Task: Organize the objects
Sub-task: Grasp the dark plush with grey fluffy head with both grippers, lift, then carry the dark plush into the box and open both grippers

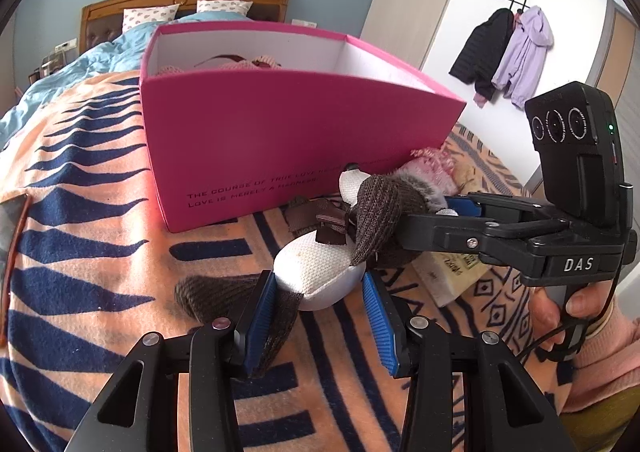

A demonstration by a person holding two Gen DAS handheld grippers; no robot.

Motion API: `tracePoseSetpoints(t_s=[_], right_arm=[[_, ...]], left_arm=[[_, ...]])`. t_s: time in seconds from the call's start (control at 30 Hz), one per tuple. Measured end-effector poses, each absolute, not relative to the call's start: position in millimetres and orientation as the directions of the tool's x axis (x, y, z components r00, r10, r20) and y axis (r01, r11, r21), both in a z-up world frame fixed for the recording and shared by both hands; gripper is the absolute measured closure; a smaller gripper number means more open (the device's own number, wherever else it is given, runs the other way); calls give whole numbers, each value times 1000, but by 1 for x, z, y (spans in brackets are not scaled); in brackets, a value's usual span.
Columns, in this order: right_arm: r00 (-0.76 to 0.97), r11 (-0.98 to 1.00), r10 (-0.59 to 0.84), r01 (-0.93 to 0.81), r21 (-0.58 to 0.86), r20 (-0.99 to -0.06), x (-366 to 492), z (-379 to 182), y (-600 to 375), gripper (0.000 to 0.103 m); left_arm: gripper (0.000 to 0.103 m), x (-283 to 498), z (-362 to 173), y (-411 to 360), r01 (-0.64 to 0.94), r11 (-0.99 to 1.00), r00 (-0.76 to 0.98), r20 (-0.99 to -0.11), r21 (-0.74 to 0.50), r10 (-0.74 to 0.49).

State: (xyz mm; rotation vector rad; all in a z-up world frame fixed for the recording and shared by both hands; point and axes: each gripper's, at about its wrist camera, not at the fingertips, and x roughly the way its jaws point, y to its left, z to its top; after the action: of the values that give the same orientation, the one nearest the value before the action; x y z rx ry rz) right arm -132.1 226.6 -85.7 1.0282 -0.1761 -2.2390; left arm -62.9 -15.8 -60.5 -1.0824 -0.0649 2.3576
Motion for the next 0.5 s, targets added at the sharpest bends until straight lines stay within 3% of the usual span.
tracePoseSetpoints(t_s=[0.5], right_arm=[[-573,-747,-654,595,298,-494,-104,-4,242,49]], left_arm=[[59,-40,31,-2,-509,-848,-680,-538,-143,499]])
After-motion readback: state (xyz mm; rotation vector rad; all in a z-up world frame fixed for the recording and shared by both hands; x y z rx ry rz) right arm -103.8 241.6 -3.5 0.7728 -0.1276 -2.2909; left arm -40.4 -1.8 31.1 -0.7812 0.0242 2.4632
